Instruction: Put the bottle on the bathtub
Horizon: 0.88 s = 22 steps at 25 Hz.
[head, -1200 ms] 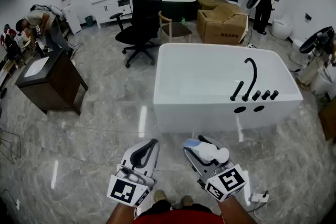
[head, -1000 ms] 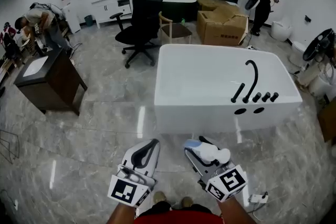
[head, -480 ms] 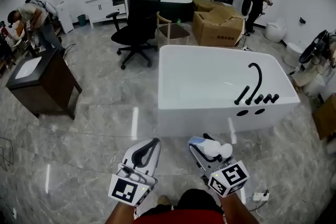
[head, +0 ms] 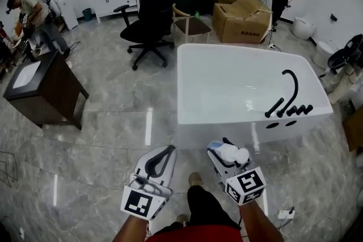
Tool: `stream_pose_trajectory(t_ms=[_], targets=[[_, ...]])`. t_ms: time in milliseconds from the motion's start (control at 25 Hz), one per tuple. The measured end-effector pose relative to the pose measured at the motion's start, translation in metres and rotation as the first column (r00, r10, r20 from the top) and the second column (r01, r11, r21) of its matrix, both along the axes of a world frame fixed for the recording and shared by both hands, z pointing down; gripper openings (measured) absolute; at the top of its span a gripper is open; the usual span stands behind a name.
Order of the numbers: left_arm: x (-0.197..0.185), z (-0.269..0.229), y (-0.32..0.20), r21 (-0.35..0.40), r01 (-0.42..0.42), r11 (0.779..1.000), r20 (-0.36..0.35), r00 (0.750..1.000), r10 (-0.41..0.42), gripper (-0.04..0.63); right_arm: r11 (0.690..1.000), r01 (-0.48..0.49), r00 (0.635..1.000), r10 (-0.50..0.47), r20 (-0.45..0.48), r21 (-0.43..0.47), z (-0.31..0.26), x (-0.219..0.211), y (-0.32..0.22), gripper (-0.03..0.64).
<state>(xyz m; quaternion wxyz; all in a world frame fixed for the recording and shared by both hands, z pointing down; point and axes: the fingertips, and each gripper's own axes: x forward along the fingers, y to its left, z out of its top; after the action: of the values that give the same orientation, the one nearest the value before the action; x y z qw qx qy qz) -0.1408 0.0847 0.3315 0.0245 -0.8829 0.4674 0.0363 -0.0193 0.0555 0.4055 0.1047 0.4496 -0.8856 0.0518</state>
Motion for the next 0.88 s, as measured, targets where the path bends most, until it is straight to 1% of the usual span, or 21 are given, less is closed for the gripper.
stream_pose_trajectory(t_ms=[280, 400, 600, 720, 880], targets=[[-0.007, 0.023, -0.108, -0.035, 0.037, 0.999, 0.047, 0.998, -0.035, 0.017, 0.999, 0.03, 0.997, -0.032, -0.074, -0.035, 0.048, -0.013, -0.108, 0.242], [-0.007, 0.034, -0.157, -0.059, 0.057, 0.997, 0.051, 0.997, -0.054, 0.017, 0.997, 0.037, 0.995, -0.043, -0.087, -0.068, 0.074, -0.015, -0.157, 0.242], [0.004, 0.066, -0.232, -0.103, 0.073, 0.992, 0.087, 0.994, -0.064, 0.017, 0.988, 0.055, 0.991, -0.071, -0.111, -0.142, 0.133, -0.014, -0.229, 0.242], [0.013, 0.087, -0.269, -0.136, 0.072, 0.988, 0.104, 0.993, -0.058, 0.017, 0.981, 0.067, 0.985, -0.094, -0.145, -0.18, 0.172, -0.013, -0.263, 0.242], [0.023, 0.11, -0.299, -0.173, 0.066, 0.983, 0.119, 0.992, -0.046, 0.017, 0.965, 0.072, 0.975, -0.121, -0.186, -0.251, 0.225, -0.004, -0.288, 0.242]])
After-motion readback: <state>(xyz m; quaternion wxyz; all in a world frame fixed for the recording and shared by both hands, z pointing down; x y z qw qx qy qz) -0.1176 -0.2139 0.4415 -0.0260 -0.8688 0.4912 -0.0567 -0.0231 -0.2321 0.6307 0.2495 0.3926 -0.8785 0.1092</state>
